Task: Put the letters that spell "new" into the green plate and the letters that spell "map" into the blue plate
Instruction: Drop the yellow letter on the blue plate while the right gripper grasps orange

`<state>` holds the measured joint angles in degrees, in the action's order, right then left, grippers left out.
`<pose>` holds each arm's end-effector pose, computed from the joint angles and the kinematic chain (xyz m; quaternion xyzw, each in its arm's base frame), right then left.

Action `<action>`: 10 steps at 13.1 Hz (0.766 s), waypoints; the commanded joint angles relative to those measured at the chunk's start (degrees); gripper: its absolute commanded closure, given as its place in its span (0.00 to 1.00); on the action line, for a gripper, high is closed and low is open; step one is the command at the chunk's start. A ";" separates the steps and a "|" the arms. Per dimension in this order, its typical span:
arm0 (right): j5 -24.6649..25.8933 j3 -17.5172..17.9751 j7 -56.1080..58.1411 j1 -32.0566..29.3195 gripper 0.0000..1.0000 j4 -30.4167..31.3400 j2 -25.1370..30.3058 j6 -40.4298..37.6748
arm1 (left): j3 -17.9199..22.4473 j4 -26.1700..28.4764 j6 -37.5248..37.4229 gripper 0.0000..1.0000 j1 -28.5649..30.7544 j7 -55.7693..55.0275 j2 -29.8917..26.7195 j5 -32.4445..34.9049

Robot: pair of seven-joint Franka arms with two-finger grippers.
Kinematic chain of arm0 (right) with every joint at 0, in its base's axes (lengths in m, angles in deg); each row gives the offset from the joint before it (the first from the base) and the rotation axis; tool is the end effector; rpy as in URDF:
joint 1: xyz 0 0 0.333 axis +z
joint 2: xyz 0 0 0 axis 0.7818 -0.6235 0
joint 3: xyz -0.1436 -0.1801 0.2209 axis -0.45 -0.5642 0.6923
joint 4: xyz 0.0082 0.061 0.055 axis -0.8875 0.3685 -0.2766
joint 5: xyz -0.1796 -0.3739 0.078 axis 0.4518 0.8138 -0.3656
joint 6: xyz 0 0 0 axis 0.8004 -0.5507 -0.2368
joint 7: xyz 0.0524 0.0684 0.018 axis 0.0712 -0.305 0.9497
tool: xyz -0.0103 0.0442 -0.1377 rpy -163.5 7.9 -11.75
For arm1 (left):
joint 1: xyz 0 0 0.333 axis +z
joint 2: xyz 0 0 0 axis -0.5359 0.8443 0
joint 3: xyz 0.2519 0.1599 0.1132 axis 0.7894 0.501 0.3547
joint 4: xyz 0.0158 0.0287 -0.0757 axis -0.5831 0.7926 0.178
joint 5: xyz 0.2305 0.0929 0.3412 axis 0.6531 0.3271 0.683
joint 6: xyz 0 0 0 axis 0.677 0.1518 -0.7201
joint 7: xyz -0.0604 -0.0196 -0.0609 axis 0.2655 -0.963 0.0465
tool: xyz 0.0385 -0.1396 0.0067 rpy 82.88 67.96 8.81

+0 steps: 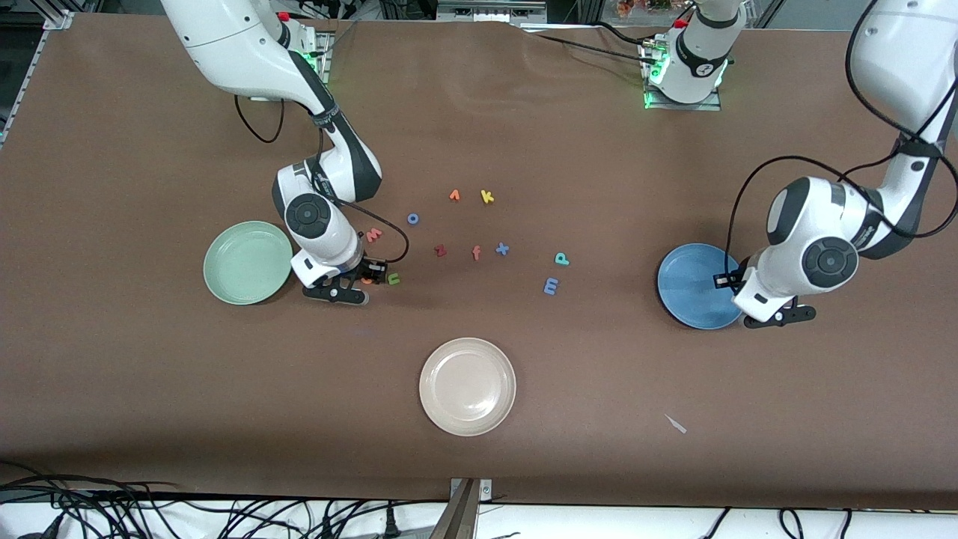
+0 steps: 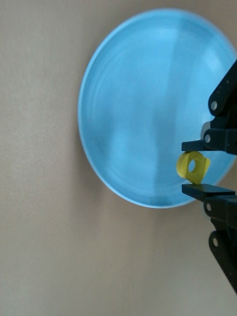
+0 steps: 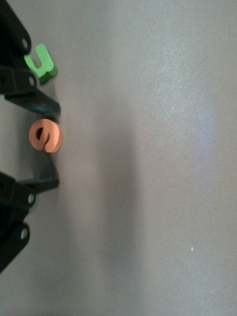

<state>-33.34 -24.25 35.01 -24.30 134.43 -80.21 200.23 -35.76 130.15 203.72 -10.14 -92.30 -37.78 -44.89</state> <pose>0.5789 0.2749 0.1159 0.9980 -0.0633 -0.0006 0.0024 0.6202 0.0015 0.1668 -0.9875 -0.0869 0.1158 0.0627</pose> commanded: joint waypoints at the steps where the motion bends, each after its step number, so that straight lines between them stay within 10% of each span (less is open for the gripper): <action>1: -0.54 -0.04 -0.36 0.38 0.47 -1.19 -1.14 0.33 | -0.80 -2.56 1.52 0.81 0.59 0.64 4.23 2.10; 5: -0.54 -0.13 -0.54 0.38 0.62 -1.19 -1.23 0.51 | -0.62 -2.56 1.80 0.00 0.24 0.38 3.90 3.33; 10: -0.63 -0.04 -0.63 0.47 0.75 -1.19 -1.32 0.68 | -12.19 -2.56 -8.12 0.00 -0.11 -7.85 -3.22 0.00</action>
<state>-33.34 -24.28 35.00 -24.29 134.08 -80.24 200.24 -43.15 126.42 199.76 -9.88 -95.44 -36.82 -43.91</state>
